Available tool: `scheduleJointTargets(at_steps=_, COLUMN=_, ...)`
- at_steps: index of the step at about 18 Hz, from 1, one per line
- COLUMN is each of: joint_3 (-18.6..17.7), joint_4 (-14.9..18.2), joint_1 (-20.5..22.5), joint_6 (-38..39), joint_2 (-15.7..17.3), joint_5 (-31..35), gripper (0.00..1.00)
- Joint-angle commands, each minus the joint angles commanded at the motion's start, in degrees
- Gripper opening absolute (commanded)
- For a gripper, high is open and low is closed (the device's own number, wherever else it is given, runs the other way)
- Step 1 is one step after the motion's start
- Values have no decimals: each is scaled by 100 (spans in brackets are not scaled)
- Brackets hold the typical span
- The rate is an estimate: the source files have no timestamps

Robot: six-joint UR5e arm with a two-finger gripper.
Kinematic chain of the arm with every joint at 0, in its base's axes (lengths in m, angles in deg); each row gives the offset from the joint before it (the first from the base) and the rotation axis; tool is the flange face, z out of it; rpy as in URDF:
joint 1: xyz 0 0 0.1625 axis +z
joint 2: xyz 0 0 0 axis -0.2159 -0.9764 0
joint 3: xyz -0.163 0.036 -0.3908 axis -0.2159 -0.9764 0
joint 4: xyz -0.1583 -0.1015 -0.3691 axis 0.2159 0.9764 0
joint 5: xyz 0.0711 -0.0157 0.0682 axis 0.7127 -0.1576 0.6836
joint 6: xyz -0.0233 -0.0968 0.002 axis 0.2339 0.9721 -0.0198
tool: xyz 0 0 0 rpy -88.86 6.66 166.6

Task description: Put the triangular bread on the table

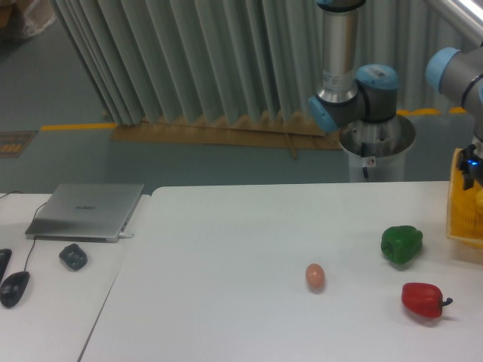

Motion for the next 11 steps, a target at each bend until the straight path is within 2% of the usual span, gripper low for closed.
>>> scheduleJointTargets(at_steps=5, joint_3=61, joint_4=-9, joint_1=580, joint_6=-738, joint_2=-17, joint_5=-9, gripper=100)
scheduleJointTargets(at_steps=11, joint_3=18, joint_4=-26, joint_1=932, joint_6=-1381, joint_2=-79, joint_5=-9, gripper=100)
